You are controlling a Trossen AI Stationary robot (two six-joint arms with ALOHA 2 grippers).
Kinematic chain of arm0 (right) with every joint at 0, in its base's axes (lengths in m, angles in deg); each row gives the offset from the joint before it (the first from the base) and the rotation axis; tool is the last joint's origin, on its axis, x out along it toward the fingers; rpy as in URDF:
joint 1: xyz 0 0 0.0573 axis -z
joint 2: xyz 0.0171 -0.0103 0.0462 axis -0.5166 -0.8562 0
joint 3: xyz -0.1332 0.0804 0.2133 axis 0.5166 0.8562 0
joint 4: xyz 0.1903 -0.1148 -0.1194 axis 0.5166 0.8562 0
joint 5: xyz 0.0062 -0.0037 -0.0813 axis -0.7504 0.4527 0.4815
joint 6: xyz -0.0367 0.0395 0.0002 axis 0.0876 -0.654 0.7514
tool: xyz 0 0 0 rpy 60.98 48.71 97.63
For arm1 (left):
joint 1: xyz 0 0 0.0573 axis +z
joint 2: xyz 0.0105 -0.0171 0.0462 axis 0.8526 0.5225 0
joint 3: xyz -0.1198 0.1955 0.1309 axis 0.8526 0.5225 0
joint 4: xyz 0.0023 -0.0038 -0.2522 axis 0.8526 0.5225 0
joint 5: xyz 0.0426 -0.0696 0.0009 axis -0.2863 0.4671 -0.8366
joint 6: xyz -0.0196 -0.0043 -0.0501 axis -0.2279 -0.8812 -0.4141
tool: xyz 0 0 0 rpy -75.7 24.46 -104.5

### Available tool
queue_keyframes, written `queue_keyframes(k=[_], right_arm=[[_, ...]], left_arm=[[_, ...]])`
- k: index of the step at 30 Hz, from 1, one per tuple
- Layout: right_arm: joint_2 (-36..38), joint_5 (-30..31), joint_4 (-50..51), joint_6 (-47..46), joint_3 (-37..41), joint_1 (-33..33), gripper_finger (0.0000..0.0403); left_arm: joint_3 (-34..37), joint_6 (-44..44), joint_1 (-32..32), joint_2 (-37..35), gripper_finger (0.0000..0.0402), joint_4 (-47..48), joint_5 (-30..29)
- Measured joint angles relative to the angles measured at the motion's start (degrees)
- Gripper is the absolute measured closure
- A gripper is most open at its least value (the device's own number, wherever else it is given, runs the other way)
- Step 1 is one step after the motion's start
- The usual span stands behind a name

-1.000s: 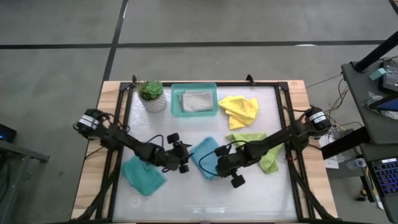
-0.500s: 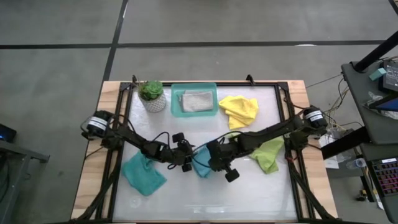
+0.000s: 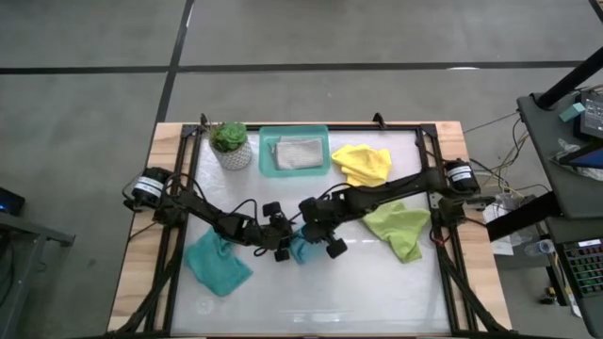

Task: Fold microfiber towels
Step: Fold the blue microfiber cloth

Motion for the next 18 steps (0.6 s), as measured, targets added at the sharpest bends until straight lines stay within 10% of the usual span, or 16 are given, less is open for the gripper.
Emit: queue_keyframes(k=[18], right_arm=[[-5.6,3.6,-1.4,2.0,0.0,2.8,0.039]], left_arm=[[0.0,-0.3,-0.2,-3.2,0.024,3.3,5.1]])
